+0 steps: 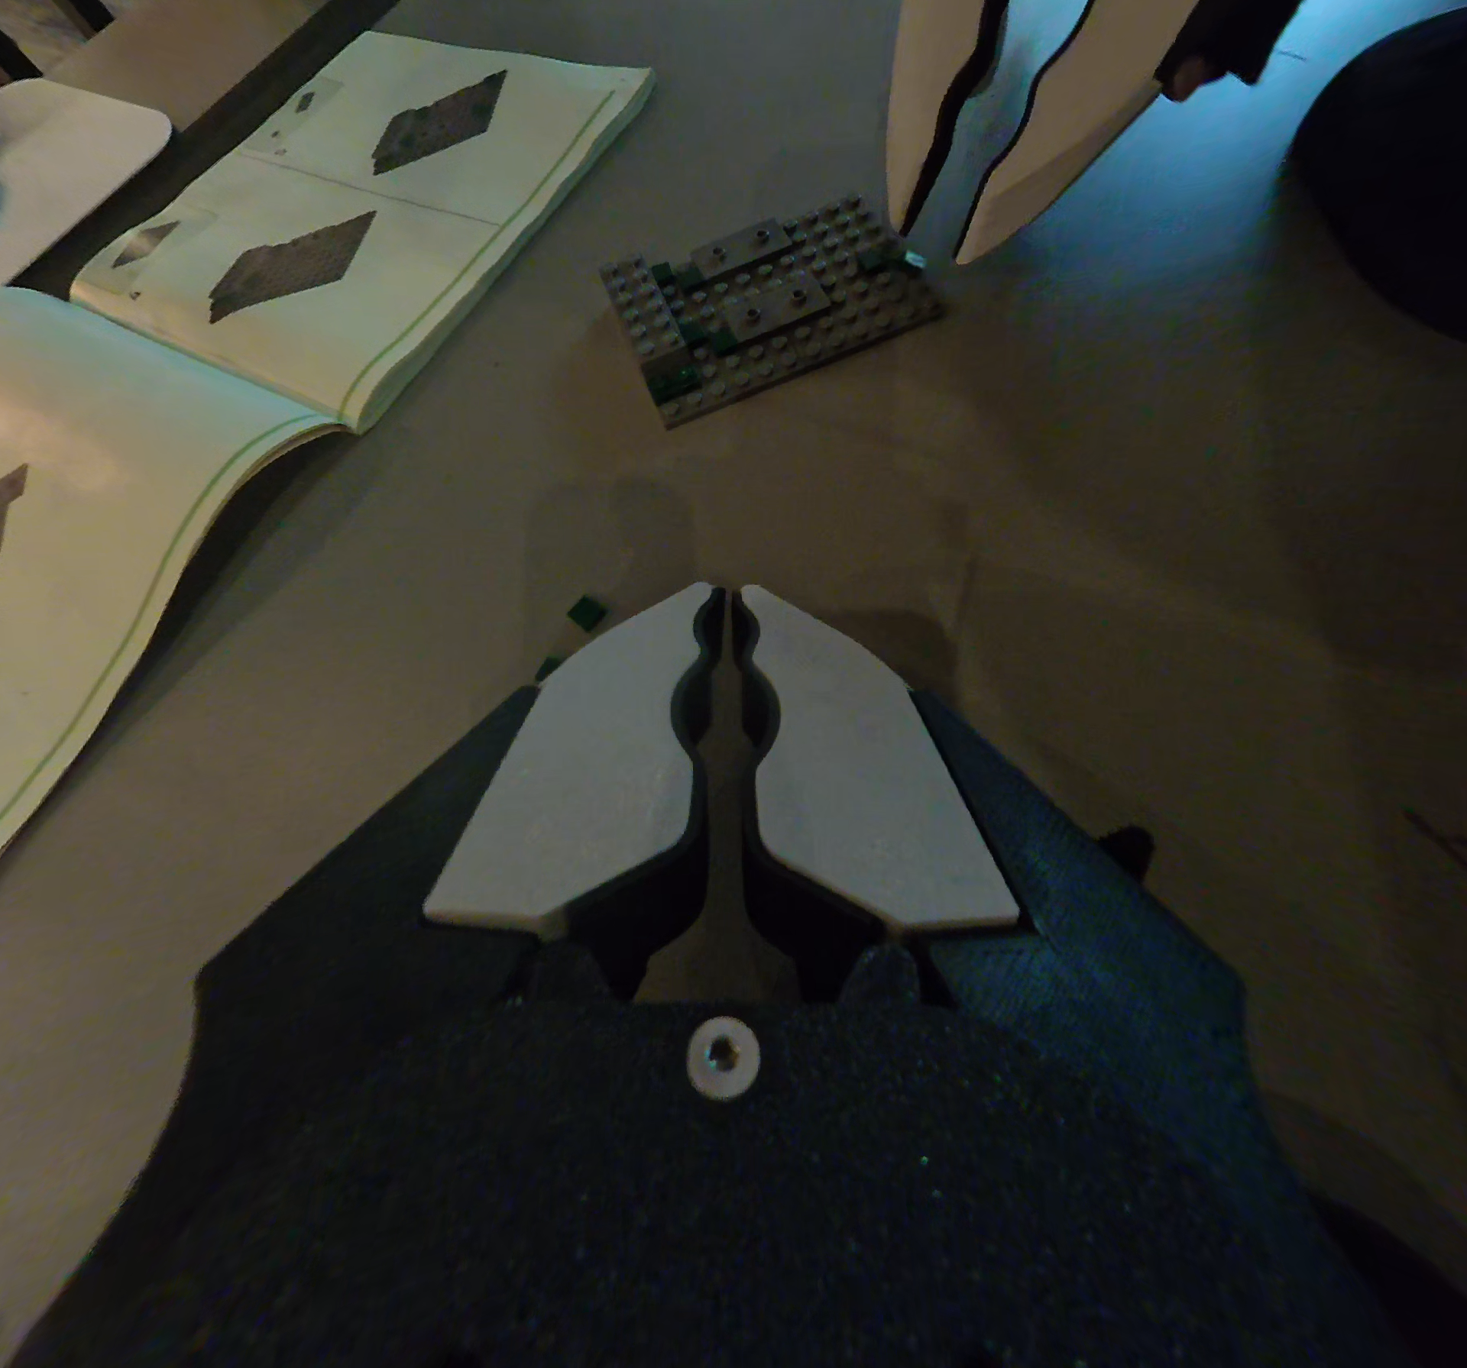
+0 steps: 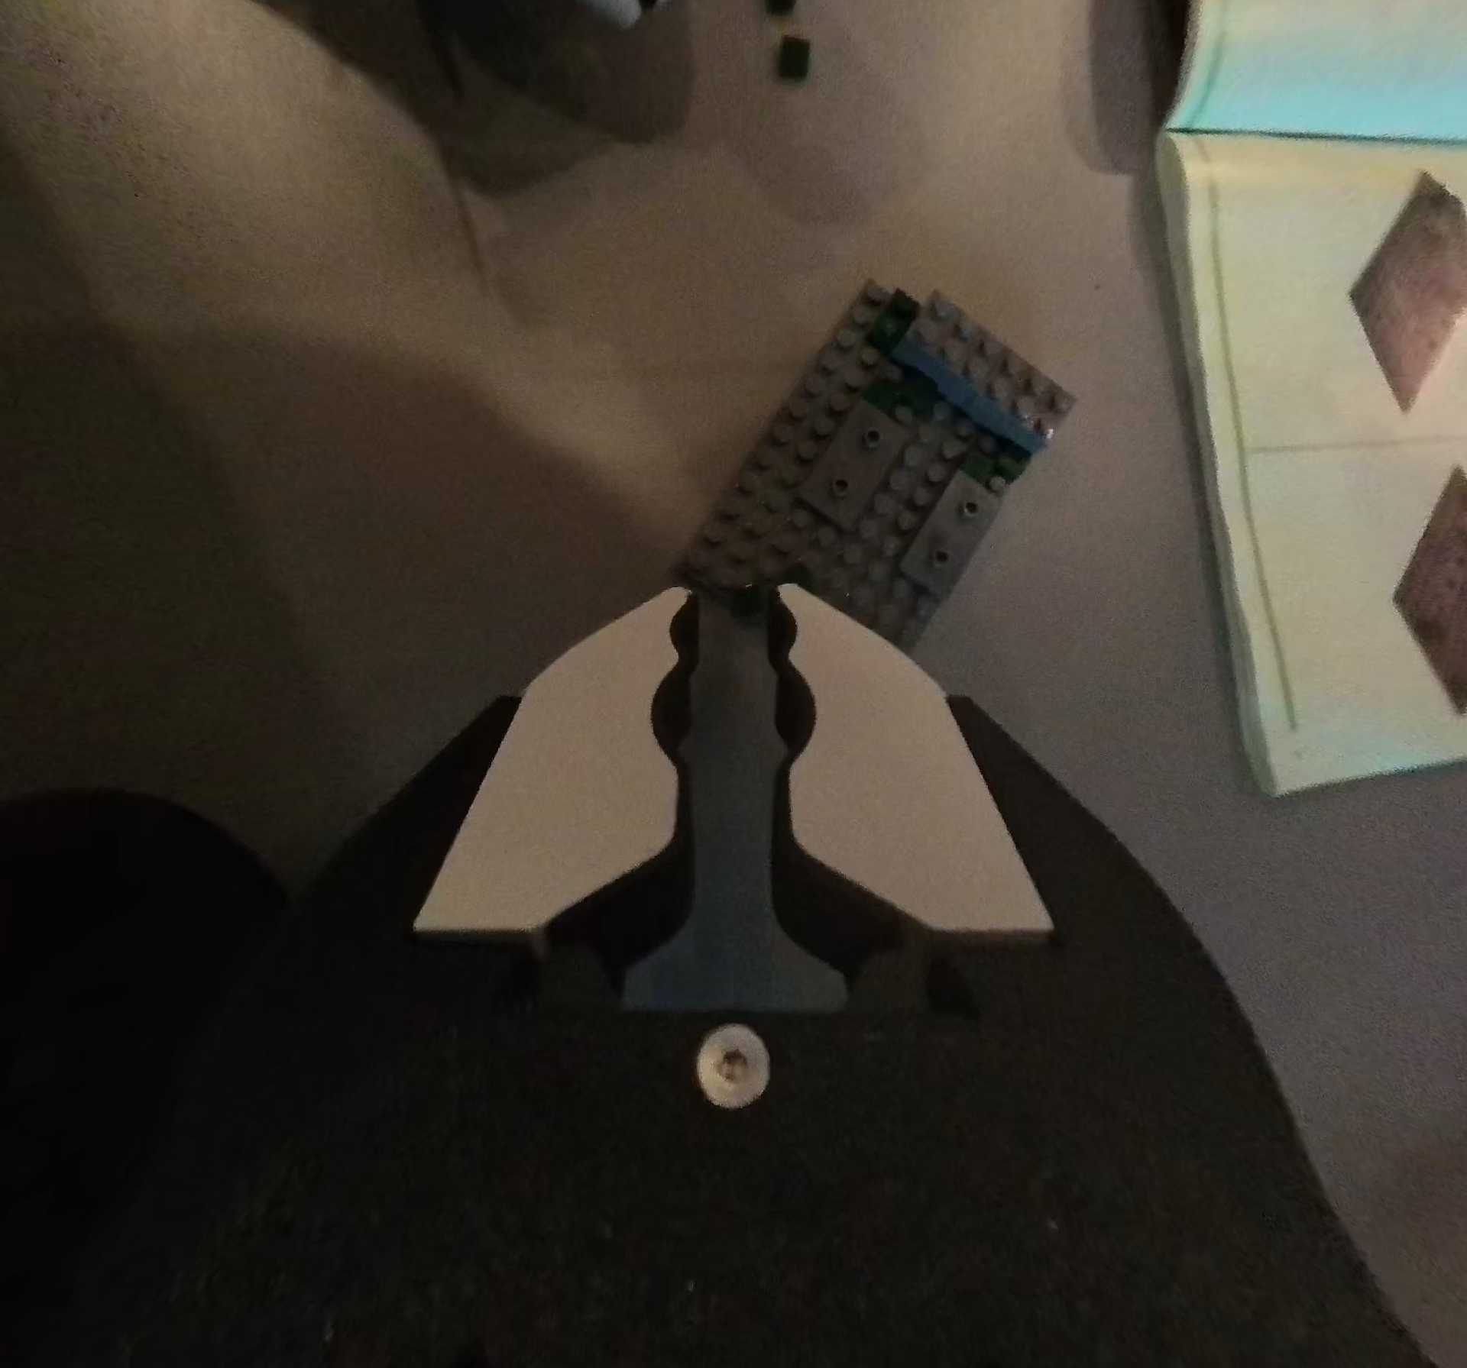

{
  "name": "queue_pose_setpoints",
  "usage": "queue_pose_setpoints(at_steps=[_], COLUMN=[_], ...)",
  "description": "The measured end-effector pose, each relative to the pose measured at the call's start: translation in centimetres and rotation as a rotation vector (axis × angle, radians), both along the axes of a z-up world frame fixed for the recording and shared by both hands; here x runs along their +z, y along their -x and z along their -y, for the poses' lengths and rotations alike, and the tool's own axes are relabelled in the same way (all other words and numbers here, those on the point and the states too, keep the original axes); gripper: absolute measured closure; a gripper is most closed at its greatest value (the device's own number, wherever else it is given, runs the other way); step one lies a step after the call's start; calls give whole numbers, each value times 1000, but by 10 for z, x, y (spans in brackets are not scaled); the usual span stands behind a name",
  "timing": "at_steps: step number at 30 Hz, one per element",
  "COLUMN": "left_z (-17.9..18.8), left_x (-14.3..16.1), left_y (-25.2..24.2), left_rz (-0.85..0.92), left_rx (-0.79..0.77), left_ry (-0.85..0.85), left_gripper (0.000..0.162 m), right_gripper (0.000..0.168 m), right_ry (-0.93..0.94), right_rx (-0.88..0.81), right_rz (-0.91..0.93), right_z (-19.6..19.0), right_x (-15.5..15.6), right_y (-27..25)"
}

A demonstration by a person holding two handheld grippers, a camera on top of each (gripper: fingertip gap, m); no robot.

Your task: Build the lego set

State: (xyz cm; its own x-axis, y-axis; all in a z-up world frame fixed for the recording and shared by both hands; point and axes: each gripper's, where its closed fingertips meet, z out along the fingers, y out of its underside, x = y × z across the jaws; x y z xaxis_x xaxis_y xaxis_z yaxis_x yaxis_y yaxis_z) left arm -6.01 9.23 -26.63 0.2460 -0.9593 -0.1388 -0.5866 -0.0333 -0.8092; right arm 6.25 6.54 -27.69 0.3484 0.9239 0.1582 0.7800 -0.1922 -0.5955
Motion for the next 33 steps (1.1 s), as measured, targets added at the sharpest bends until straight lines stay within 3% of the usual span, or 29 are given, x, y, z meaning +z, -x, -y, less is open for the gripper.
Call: queue_pose_setpoints(at_steps=[10, 22, 29, 33], left_z=[-2, -1, -2, -1], left_x=[1, 5, 7, 7], left_y=[2, 4, 8, 7], left_rz=[5, 12, 22, 23], left_rx=[9, 0, 4, -4], left_ry=[1, -8, -9, -5], left_gripper=[161, 161, 161, 161], right_gripper=[161, 168, 158, 153], right_ry=[34, 143, 96, 102], right_rx=[11, -307, -193, -219], right_rz=[47, -49, -27, -13], right_z=[-5, -12, 3, 5], right_x=[-5, 2, 2, -10], right_y=[0, -3, -16, -12])
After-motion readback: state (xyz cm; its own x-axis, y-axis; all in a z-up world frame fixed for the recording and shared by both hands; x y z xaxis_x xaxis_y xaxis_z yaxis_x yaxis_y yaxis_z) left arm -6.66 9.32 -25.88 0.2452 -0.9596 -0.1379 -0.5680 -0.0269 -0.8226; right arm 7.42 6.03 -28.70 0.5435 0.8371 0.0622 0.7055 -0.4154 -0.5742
